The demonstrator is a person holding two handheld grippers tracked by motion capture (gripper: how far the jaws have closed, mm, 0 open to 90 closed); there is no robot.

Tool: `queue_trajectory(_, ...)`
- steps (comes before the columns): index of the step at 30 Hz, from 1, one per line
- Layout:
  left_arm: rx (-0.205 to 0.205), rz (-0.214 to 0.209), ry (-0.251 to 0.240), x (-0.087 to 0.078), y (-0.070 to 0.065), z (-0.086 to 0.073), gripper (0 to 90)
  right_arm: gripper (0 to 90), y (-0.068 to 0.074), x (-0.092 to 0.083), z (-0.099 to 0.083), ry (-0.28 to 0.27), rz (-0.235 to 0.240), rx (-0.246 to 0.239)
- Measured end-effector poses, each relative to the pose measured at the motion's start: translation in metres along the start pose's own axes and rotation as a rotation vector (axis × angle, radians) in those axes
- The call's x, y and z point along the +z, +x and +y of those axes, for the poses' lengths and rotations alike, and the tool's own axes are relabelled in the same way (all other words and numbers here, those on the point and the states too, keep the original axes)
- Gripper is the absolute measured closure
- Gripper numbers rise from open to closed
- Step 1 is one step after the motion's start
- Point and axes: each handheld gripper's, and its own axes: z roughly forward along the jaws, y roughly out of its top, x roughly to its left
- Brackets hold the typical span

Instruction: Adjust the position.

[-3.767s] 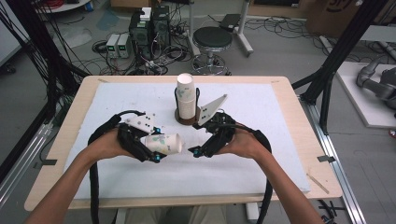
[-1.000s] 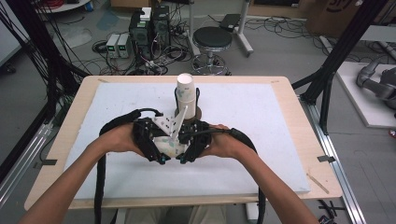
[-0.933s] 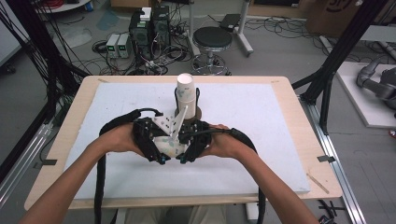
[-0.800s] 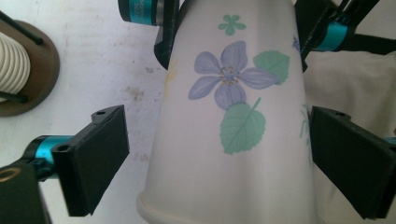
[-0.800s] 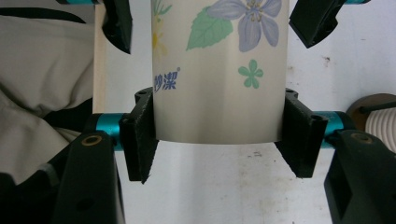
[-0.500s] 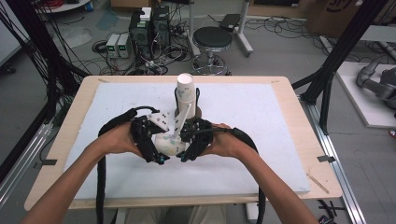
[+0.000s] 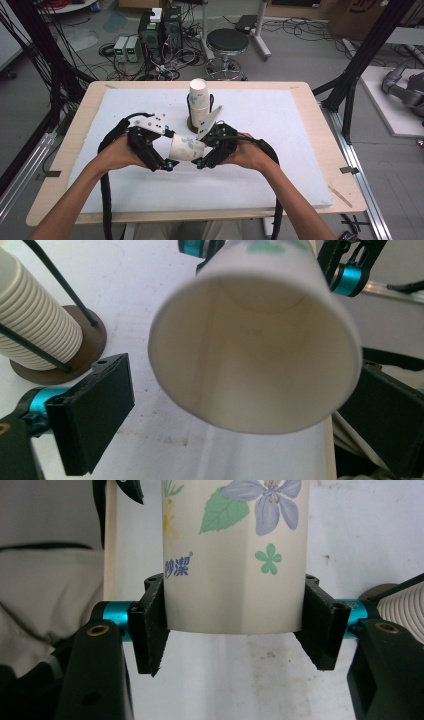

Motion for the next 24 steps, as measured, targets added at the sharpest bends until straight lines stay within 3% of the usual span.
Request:
queue_trajectory(4,-0.029,0.014,-0.041,-0.002,0.001,-0.009,4.0,37.9,-0.002,-0.004,-0.013,-0.077,0.003,0.046)
queue_trajectory(14,-0.059,0.023,-0.068,-0.007,0.004,-0.021,3.9,37.9,-0.005,-0.01,-0.028,-0.135,-0.019,0.076)
queue_trajectory(24,-0.081,0.005,-0.201,0.0,-0.003,-0.027,4.0,37.9,-0.001,-0.009,-0.036,-0.252,-0.025,0.106)
